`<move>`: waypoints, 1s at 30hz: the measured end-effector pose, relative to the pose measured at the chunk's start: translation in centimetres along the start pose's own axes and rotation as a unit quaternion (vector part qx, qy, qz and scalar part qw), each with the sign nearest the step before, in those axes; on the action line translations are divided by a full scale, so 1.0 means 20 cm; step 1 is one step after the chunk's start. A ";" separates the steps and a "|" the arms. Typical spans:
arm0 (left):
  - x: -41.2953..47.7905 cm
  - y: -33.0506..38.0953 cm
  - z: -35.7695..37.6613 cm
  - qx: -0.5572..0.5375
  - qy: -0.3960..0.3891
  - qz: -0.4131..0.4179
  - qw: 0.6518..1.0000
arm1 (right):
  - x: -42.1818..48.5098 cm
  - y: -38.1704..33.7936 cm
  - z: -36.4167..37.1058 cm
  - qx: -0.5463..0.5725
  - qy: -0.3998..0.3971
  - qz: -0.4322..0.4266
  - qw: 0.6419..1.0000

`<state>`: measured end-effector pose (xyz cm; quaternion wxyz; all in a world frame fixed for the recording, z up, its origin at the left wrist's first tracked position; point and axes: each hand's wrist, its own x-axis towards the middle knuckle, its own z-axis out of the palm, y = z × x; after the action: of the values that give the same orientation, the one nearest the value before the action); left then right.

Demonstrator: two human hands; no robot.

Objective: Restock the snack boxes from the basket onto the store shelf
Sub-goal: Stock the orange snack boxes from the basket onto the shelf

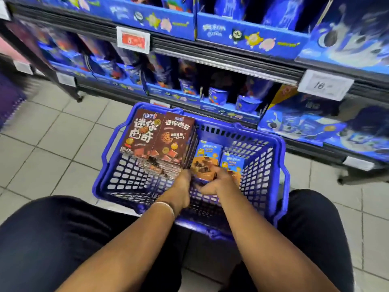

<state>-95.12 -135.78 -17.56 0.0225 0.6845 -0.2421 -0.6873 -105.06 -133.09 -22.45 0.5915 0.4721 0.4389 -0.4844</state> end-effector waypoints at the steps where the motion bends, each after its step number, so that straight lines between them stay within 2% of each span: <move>1: -0.01 0.00 0.00 0.000 -0.005 -0.001 1.000 | -0.01 0.00 0.01 -0.001 0.009 0.012 1.000; 4: -0.04 0.00 0.01 0.021 -0.012 0.000 1.000 | -0.04 0.01 0.02 0.011 0.023 0.020 0.999; 7: -0.05 -0.01 0.03 0.020 -0.030 0.006 0.999 | -0.04 0.02 0.01 -0.009 0.036 -0.011 0.999; 11: -0.06 -0.01 0.03 0.019 -0.036 0.033 0.999 | -0.06 0.02 -0.02 -0.074 -0.061 -0.070 0.993; 13: -0.06 0.00 0.04 0.026 -0.044 0.046 0.998 | -0.09 0.01 -0.04 -0.116 -0.070 -0.104 0.985; 15: -0.06 0.02 0.03 0.050 -0.056 0.052 0.996 | -0.11 0.00 -0.09 -0.104 -0.054 -0.122 0.986; 18: -0.05 0.05 0.03 0.092 -0.105 0.059 0.989 | -0.15 0.05 -0.21 -0.060 -0.077 -0.161 0.982; 21: -0.05 0.12 0.04 0.101 -0.182 0.088 0.974 | -0.21 0.11 -0.30 -0.042 -0.148 -0.194 0.969; 24: -0.09 0.19 0.07 0.105 -0.242 0.127 0.956 | -0.26 0.14 -0.33 -0.080 -0.200 -0.261 0.941; 28: -0.15 0.26 0.12 0.115 -0.187 0.205 0.954 | -0.26 0.13 -0.34 -0.081 -0.247 -0.324 0.910; 29: -0.17 0.29 0.12 0.123 -0.190 0.225 0.948 | -0.25 0.12 -0.35 -0.058 -0.231 -0.318 0.918; 30: -0.20 0.33 0.12 0.128 -0.197 0.238 0.942 | -0.23 0.10 -0.35 -0.054 -0.180 -0.307 0.933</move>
<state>-99.06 -139.38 -11.48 0.0499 0.4548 -0.4833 -0.7463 -104.20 -125.32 -18.89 0.5081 0.1864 0.4741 -0.6945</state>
